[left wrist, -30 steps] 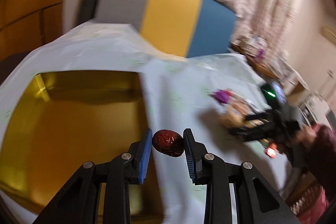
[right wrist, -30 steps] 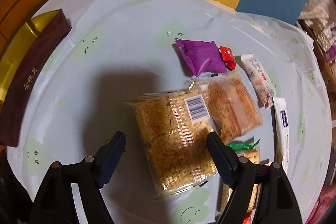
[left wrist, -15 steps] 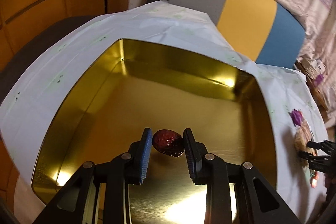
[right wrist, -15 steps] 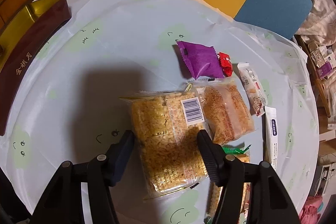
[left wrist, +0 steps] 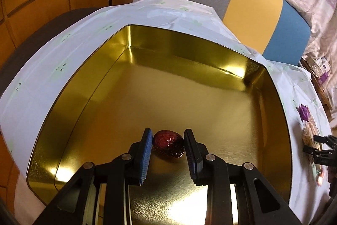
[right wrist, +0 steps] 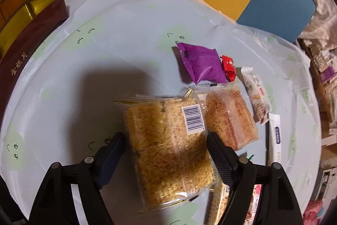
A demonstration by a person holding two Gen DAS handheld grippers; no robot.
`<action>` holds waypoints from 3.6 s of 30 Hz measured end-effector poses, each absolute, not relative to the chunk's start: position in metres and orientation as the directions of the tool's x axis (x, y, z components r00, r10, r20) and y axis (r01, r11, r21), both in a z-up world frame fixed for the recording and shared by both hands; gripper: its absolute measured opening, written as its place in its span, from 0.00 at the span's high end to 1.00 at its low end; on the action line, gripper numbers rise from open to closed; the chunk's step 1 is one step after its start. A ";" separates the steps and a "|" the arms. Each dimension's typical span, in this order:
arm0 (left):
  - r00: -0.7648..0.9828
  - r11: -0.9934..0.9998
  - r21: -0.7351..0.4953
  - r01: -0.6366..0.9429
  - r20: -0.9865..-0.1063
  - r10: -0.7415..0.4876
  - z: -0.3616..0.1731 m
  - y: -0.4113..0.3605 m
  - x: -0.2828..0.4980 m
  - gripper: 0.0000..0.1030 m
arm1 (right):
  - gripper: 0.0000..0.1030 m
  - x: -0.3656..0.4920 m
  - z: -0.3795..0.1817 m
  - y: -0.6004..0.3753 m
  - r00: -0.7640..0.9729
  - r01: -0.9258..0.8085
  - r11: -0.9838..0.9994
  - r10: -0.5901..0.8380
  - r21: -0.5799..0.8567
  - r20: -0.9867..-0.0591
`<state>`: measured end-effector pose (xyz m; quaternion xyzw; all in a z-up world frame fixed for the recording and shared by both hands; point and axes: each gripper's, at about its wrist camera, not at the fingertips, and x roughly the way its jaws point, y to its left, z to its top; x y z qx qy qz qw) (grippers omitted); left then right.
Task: Organize snacks
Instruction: 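Carry the date into the tin with the left tool while the right grasps the rice bag, then carry the rice cake bag into the gold tin and open the right tool, then move the left tool to the red wrapped candy and grasp it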
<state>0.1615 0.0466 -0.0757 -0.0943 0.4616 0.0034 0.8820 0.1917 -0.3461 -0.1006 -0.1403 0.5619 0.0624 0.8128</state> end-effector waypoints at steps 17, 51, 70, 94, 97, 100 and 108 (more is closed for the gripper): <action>0.648 0.980 -0.142 -0.136 -0.761 -0.021 -0.056 0.051 0.137 0.34 | 0.23 0.168 -0.098 -0.339 0.406 -0.150 0.976 -0.085 -0.158 -0.910; 0.817 0.977 -0.171 -0.128 -0.576 0.006 -0.029 0.038 0.040 0.28 | 0.24 0.164 -0.006 -0.108 0.441 -0.278 0.914 0.396 0.296 -0.805; 0.803 0.970 -0.168 -0.174 -0.595 0.040 -0.037 0.045 0.042 0.27 | 0.25 0.161 -0.028 -0.072 0.422 -0.358 0.912 0.350 0.201 -0.836; 0.814 0.982 -0.142 -0.125 -0.581 0.020 -0.034 0.033 0.037 0.26 | 0.25 0.115 0.003 -0.155 0.598 -0.238 0.963 0.246 0.125 -0.763; 0.816 0.985 -0.133 -0.109 -0.578 0.012 -0.033 0.029 0.036 0.26 | 0.25 0.107 0.004 -0.190 0.613 -0.176 0.978 0.199 0.113 -0.765; 0.822 0.989 -0.129 -0.079 -0.570 -0.009 -0.030 0.025 0.034 0.26 | 0.25 0.102 0.003 -0.227 0.611 -0.115 0.988 0.153 0.105 -0.777; 0.830 0.993 -0.110 0.038 -0.551 -0.093 -0.019 -0.002 0.030 0.26 | 0.33 0.088 -0.001 -0.365 0.558 0.166 0.982 -0.014 0.095 -0.830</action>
